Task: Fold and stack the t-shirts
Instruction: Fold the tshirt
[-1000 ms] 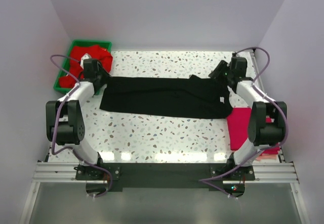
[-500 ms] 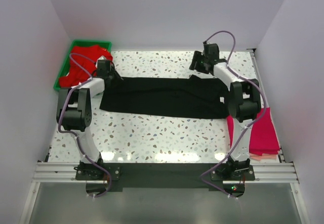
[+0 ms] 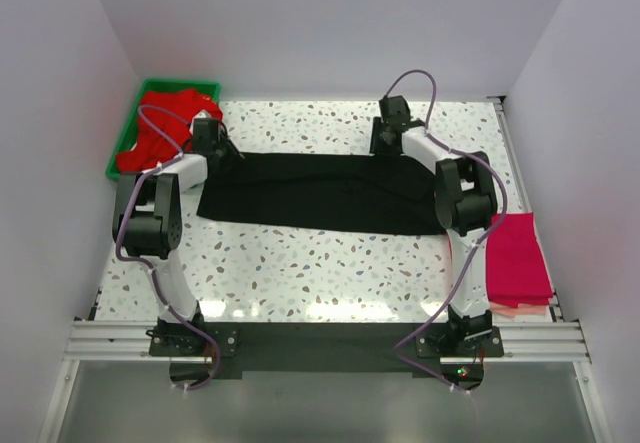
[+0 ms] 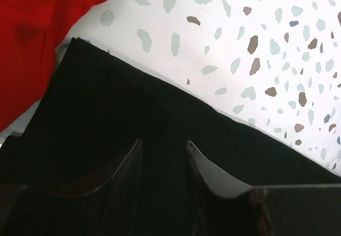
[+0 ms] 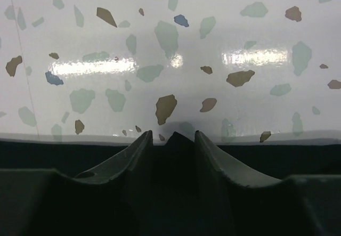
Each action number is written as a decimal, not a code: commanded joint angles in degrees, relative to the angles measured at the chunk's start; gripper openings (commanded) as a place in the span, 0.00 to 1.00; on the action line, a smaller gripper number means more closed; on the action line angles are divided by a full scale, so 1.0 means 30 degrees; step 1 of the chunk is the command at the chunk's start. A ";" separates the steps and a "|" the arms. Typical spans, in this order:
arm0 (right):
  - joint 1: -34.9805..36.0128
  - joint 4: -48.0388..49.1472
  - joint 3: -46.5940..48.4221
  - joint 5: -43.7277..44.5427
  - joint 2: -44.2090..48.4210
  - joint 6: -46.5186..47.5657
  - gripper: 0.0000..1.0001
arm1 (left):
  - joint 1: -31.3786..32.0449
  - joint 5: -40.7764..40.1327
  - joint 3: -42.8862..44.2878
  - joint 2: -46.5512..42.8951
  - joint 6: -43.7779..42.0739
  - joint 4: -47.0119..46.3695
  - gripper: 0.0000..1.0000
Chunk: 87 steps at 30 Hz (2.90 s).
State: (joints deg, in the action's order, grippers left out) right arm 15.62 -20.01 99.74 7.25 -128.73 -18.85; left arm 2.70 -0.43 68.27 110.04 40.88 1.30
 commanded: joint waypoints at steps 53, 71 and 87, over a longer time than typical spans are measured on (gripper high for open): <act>0.3494 0.6578 -1.4760 -0.0277 1.2440 -0.6986 0.00 | 0.0155 0.0757 -0.0140 0.0674 0.0142 -0.0815 0.39; 0.5576 0.7230 -1.4441 0.1448 1.0622 -0.9011 0.24 | 0.0155 0.1373 -0.0051 0.0528 0.0142 -0.1019 0.43; -0.1482 0.2189 -1.3740 -0.0363 1.3323 -0.6169 0.64 | 0.0623 0.1432 0.0124 0.0557 0.0200 -0.0932 0.43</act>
State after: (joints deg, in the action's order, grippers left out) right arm 15.00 -8.67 54.83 8.05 -85.80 -40.62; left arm 3.60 3.66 66.92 111.85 41.39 0.49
